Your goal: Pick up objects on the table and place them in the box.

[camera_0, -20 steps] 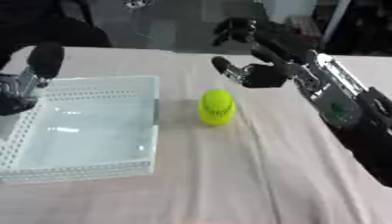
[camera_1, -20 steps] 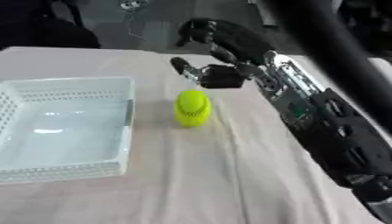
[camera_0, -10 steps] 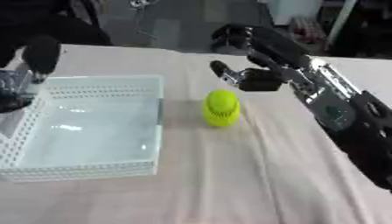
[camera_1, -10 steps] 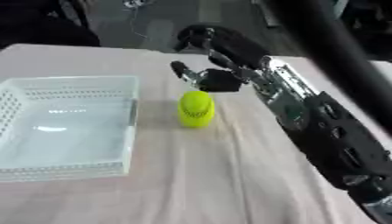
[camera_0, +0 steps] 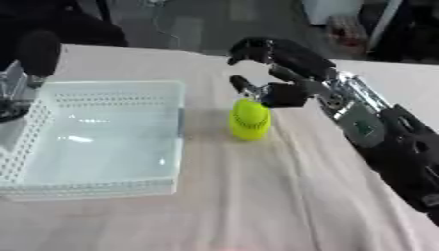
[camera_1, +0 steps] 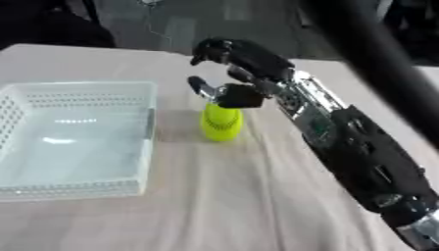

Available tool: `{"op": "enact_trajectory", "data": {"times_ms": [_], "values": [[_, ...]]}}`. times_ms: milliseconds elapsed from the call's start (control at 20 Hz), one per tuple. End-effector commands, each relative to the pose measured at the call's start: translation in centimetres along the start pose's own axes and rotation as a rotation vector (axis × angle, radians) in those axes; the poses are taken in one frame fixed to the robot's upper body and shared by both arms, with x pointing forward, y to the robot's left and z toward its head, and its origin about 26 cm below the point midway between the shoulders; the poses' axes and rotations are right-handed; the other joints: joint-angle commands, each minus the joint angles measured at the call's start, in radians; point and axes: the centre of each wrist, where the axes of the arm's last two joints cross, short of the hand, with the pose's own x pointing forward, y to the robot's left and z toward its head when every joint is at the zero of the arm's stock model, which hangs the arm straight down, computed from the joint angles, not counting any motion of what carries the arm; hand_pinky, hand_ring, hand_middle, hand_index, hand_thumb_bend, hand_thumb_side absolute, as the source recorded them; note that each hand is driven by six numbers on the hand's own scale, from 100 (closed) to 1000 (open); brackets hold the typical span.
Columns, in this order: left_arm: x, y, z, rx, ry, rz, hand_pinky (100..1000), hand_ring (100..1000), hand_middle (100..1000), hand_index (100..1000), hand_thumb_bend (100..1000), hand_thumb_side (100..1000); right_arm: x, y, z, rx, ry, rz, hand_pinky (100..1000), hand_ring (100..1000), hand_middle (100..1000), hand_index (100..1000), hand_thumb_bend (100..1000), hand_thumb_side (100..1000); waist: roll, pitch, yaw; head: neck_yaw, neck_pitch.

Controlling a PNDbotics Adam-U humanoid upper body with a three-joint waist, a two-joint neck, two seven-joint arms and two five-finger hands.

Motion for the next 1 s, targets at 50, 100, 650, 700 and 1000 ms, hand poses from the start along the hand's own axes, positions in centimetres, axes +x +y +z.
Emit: {"op": "enact_trajectory", "data": {"times_ms": [50, 100, 650, 700, 1000], "values": [[0.5, 0.4, -0.8, 0.002, -0.035, -0.003, 763, 683, 847, 806, 306, 766, -0.6, -0.3, 0.2, -0.006, 0.01, 0.013, 746, 793, 843, 836, 261, 1000, 0.002, -0.007, 0.001, -0.017, -0.021], [0.5, 0.4, -0.8, 0.0, -0.036, -0.003, 763, 683, 847, 806, 306, 766, -0.7, 0.0, 0.2, -0.002, 0.014, 0.012, 745, 792, 843, 837, 262, 1000, 0.002, -0.006, 0.002, -0.02, -0.023], [0.5, 0.4, -0.8, 0.002, -0.039, -0.005, 763, 683, 848, 806, 304, 765, -1.5, 2.1, 0.1, 0.038, 0.035, -0.012, 712, 781, 851, 851, 268, 1000, 0.007, 0.005, 0.003, -0.015, -0.012], [0.5, 0.4, -0.8, 0.003, -0.039, -0.005, 763, 683, 848, 806, 304, 766, -1.3, 2.3, 0.0, 0.043, 0.03, -0.016, 711, 779, 851, 852, 293, 1000, 0.008, 0.005, 0.003, -0.014, -0.012], [0.5, 0.4, -0.9, 0.005, -0.043, -0.004, 763, 683, 848, 806, 305, 765, -0.7, 3.5, -0.4, 0.071, 0.007, -0.024, 718, 781, 853, 855, 270, 1000, 0.007, 0.005, 0.005, -0.011, -0.013]]}}
